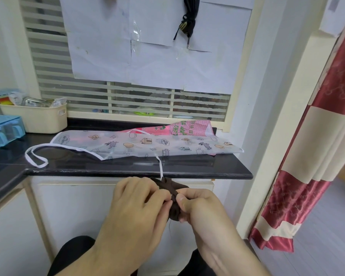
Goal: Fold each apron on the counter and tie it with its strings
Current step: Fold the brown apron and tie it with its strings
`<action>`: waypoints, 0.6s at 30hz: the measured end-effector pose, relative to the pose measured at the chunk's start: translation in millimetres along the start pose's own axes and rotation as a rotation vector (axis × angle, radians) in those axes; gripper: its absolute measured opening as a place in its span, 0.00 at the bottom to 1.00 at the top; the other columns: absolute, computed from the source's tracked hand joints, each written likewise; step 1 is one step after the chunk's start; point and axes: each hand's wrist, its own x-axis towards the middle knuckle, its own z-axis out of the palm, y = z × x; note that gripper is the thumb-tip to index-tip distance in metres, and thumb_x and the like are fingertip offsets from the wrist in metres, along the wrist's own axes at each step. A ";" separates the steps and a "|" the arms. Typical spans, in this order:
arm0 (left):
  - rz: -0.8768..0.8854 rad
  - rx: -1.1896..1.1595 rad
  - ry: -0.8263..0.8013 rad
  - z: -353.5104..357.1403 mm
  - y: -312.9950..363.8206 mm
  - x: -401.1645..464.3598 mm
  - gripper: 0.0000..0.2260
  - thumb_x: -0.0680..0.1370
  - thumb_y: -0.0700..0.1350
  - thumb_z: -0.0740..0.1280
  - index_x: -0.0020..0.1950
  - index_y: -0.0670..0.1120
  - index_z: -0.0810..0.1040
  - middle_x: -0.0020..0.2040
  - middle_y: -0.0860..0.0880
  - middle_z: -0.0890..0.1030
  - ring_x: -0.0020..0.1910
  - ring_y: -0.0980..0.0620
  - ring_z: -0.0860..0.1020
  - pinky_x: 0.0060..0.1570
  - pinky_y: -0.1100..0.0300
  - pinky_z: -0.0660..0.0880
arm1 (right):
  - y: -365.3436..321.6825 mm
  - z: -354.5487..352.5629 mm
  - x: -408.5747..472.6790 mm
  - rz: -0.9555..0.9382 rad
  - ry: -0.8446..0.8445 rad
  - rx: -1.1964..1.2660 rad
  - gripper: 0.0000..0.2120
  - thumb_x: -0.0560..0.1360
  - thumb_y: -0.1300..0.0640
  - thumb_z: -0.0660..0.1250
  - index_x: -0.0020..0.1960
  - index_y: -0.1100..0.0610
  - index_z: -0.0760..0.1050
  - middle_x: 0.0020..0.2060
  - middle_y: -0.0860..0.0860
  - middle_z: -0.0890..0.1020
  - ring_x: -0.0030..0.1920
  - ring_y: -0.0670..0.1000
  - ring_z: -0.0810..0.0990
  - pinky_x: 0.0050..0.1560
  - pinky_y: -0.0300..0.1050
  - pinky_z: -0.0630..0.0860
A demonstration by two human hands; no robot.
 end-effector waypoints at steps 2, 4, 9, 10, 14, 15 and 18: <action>-0.007 -0.004 -0.025 1.5 -1.3 1.3 0.06 0.79 0.48 0.72 0.47 0.46 0.84 0.44 0.51 0.78 0.42 0.46 0.76 0.48 0.53 0.72 | -1.4 -0.5 -0.8 -0.013 0.008 0.028 0.16 0.83 0.70 0.58 0.44 0.68 0.83 0.31 0.52 0.81 0.29 0.42 0.75 0.34 0.32 0.71; -0.026 -0.015 -0.036 2.4 0.1 2.0 0.07 0.79 0.50 0.73 0.45 0.47 0.83 0.43 0.53 0.78 0.40 0.49 0.76 0.39 0.55 0.73 | -1.9 -0.9 -2.2 -0.027 0.016 0.029 0.16 0.83 0.70 0.58 0.45 0.68 0.83 0.31 0.51 0.82 0.28 0.41 0.76 0.33 0.30 0.71; -0.098 -0.026 -0.195 -2.8 4.7 6.9 0.09 0.80 0.52 0.63 0.42 0.51 0.76 0.39 0.58 0.73 0.37 0.54 0.74 0.29 0.60 0.69 | 3.6 -2.1 -0.7 -0.069 0.070 -0.034 0.13 0.82 0.68 0.63 0.43 0.63 0.84 0.30 0.48 0.80 0.30 0.41 0.74 0.34 0.30 0.69; -0.121 -0.051 -0.234 -4.1 4.5 7.1 0.08 0.80 0.52 0.63 0.42 0.52 0.75 0.39 0.58 0.72 0.36 0.55 0.72 0.29 0.61 0.68 | 5.1 -2.6 0.1 -0.086 0.088 -0.052 0.12 0.81 0.68 0.65 0.43 0.61 0.84 0.30 0.47 0.79 0.30 0.41 0.74 0.35 0.30 0.69; -0.226 -0.241 -0.298 -6.0 -2.1 7.8 0.09 0.80 0.49 0.65 0.43 0.57 0.67 0.40 0.60 0.67 0.37 0.57 0.70 0.33 0.63 0.69 | 5.5 -4.3 -1.6 -0.153 0.111 -0.059 0.12 0.78 0.69 0.69 0.42 0.56 0.87 0.30 0.44 0.81 0.33 0.39 0.76 0.39 0.29 0.72; -0.232 -0.271 -0.302 -6.1 -3.0 8.2 0.10 0.79 0.48 0.66 0.43 0.57 0.67 0.40 0.60 0.67 0.38 0.57 0.70 0.34 0.62 0.69 | 6.2 -5.4 -2.3 -0.169 0.124 -0.040 0.13 0.78 0.70 0.69 0.42 0.56 0.87 0.31 0.45 0.82 0.34 0.40 0.77 0.40 0.30 0.73; -0.260 -0.340 -0.302 -7.1 -4.2 6.5 0.09 0.80 0.46 0.66 0.43 0.55 0.69 0.41 0.59 0.69 0.40 0.54 0.73 0.34 0.57 0.74 | 10.1 -10.2 -2.1 -0.201 0.199 0.048 0.15 0.76 0.73 0.70 0.42 0.55 0.86 0.33 0.50 0.83 0.38 0.46 0.81 0.47 0.40 0.79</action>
